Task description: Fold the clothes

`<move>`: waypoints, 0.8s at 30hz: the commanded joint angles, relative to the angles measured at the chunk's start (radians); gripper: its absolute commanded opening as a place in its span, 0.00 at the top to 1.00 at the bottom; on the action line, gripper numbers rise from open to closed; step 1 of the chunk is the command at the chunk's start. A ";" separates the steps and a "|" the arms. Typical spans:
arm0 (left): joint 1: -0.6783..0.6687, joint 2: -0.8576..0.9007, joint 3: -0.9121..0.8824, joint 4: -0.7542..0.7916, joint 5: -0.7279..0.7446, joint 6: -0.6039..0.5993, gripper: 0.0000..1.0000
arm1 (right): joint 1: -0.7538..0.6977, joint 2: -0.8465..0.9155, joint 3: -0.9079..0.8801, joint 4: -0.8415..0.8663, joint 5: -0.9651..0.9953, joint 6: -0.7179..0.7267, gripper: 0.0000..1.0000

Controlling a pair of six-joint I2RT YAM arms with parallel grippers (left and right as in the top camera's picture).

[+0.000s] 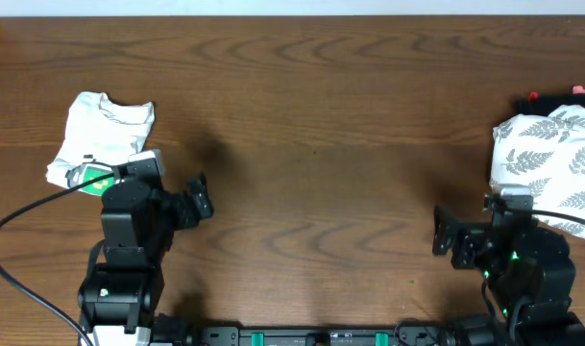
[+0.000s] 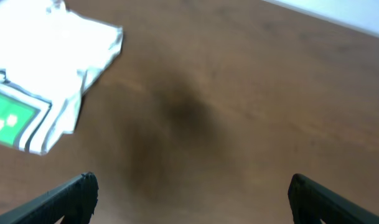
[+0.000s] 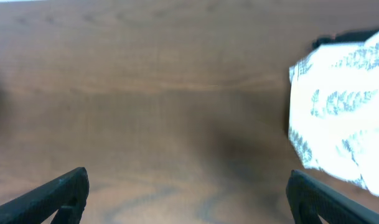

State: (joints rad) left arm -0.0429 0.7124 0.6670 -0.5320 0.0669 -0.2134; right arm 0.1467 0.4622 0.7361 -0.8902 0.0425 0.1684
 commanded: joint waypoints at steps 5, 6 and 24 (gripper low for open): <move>0.001 0.018 -0.002 -0.075 -0.014 -0.013 0.02 | 0.008 -0.004 -0.011 -0.126 -0.006 0.003 0.01; 0.001 0.020 -0.002 -0.080 -0.014 -0.013 0.02 | 0.008 -0.004 -0.011 -0.141 -0.006 0.003 0.01; 0.001 0.031 -0.002 -0.117 -0.014 -0.013 0.02 | 0.006 -0.064 -0.014 -0.237 -0.006 0.003 0.01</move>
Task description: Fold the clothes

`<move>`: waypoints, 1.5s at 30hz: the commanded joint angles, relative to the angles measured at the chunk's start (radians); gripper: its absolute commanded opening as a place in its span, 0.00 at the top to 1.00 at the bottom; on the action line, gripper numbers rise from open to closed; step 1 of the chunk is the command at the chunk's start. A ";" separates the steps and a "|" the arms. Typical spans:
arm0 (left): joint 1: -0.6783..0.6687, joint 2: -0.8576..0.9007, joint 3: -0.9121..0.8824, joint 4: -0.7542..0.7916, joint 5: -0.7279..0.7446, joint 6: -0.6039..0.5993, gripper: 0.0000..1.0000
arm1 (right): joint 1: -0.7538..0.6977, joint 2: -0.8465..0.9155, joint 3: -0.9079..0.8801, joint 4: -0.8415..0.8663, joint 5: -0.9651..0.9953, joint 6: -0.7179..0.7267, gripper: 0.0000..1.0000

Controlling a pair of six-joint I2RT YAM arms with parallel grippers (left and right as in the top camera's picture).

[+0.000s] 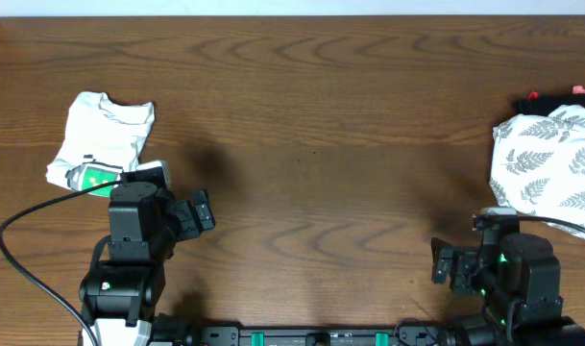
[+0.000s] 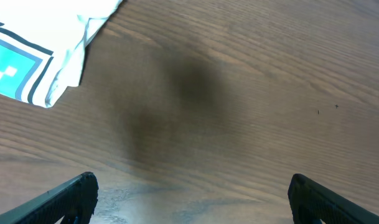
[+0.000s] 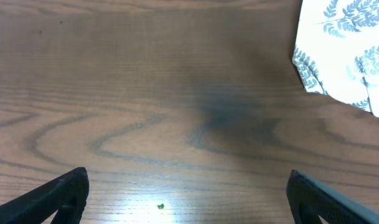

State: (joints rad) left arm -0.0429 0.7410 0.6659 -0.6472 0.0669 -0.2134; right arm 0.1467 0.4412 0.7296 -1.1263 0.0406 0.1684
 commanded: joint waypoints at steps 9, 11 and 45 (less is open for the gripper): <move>0.001 0.003 0.000 -0.002 -0.014 -0.013 0.02 | -0.037 -0.332 -0.008 0.002 -0.005 0.003 0.01; 0.001 0.003 0.000 -0.002 -0.014 -0.013 0.02 | -0.050 -0.386 -0.010 0.019 -0.004 0.003 0.01; 0.001 0.003 0.000 -0.003 -0.014 -0.013 0.02 | -0.066 -0.435 -0.724 1.059 0.031 -0.095 0.01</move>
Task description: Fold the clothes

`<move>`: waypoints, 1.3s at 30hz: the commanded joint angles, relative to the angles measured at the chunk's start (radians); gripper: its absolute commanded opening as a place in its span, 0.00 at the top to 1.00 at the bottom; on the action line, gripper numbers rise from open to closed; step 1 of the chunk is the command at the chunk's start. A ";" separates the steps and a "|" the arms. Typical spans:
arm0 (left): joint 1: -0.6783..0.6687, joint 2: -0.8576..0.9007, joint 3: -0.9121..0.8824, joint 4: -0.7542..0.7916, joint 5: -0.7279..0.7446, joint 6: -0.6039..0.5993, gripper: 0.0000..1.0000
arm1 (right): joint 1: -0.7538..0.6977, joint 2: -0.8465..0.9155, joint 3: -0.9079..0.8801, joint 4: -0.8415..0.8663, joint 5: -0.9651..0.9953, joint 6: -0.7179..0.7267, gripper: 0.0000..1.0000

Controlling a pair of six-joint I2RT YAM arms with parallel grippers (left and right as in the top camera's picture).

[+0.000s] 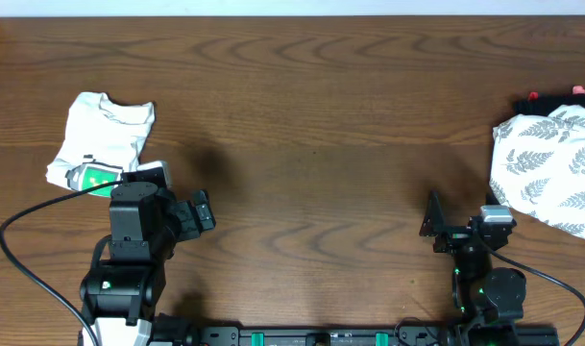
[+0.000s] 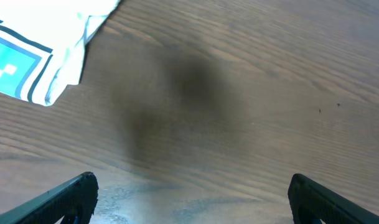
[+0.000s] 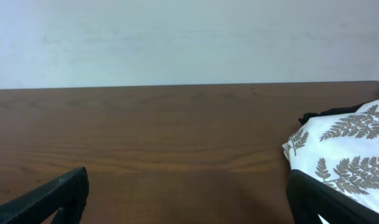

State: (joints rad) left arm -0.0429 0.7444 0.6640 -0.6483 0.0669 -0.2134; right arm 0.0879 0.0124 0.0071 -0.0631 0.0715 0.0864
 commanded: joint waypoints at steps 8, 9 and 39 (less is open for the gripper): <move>0.001 -0.001 0.002 -0.002 -0.014 -0.013 0.02 | -0.007 -0.005 -0.002 -0.004 0.000 -0.013 0.01; 0.001 -0.001 0.002 -0.002 -0.014 -0.013 0.02 | -0.007 -0.005 -0.002 -0.004 0.000 -0.013 0.01; 0.001 -0.316 -0.230 0.003 -0.030 -0.009 0.02 | -0.007 -0.005 -0.002 -0.004 0.000 -0.013 0.01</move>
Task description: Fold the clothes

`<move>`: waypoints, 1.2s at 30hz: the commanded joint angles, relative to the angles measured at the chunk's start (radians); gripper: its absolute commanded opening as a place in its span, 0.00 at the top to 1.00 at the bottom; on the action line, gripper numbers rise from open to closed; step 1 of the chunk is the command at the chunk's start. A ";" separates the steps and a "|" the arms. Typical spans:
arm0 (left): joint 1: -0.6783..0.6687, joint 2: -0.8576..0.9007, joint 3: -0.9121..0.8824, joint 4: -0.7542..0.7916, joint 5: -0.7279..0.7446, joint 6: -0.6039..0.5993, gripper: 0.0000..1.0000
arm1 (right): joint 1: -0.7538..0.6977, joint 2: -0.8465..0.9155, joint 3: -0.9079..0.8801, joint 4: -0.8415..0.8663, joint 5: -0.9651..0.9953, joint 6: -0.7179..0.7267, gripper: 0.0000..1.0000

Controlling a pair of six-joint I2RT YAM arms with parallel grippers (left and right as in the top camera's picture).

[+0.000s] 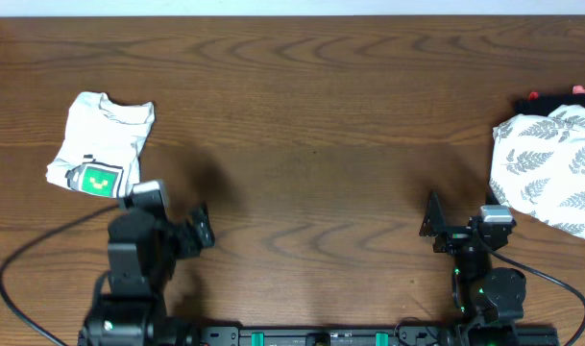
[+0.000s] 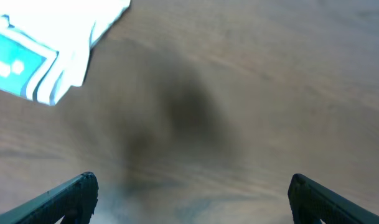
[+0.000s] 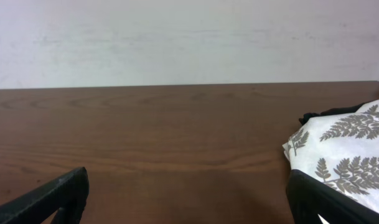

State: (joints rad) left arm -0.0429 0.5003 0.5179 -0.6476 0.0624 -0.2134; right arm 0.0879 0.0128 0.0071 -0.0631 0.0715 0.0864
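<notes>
A folded white T-shirt (image 1: 100, 139) with a green print lies at the table's left; its corner shows in the left wrist view (image 2: 46, 50). A white garment with a grey fern pattern (image 1: 551, 168) lies bunched at the right edge, also seen in the right wrist view (image 3: 341, 155). My left gripper (image 1: 198, 231) is open and empty over bare wood, right of and nearer than the T-shirt (image 2: 189, 199). My right gripper (image 1: 431, 223) stands open and empty near the front edge, left of the fern garment (image 3: 189, 199).
A black cloth (image 1: 547, 100) with a red and a pink bit lies behind the fern garment. The wooden table (image 1: 311, 115) stretches between the two piles. A pale wall (image 3: 189, 37) rises behind the far edge.
My left arm has drawn back a little toward the front edge, and the T-shirt's green print now shows whole from overhead. The right arm has not moved.
Both arms first reached out beside their piles, the left at the T-shirt's near edge, the right beside the fern garment. Then both stood farther back. The right arm then sat low, looking level across the table. Now the left arm is back too. Neither garment has moved.
</notes>
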 commanded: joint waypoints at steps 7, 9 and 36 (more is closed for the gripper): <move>0.001 -0.311 -0.303 0.269 -0.026 0.035 0.02 | -0.007 -0.005 -0.002 -0.004 0.000 -0.013 0.01; 0.001 -0.346 -0.345 0.330 -0.026 0.066 0.02 | -0.007 -0.005 -0.002 -0.004 0.000 -0.013 0.01; 0.002 -0.499 -0.514 0.633 -0.029 0.195 0.02 | -0.007 -0.005 -0.002 -0.004 0.000 -0.013 0.01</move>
State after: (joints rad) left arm -0.0429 0.0101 0.0139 -0.0101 0.0460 -0.0429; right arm 0.0879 0.0128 0.0071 -0.0631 0.0711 0.0864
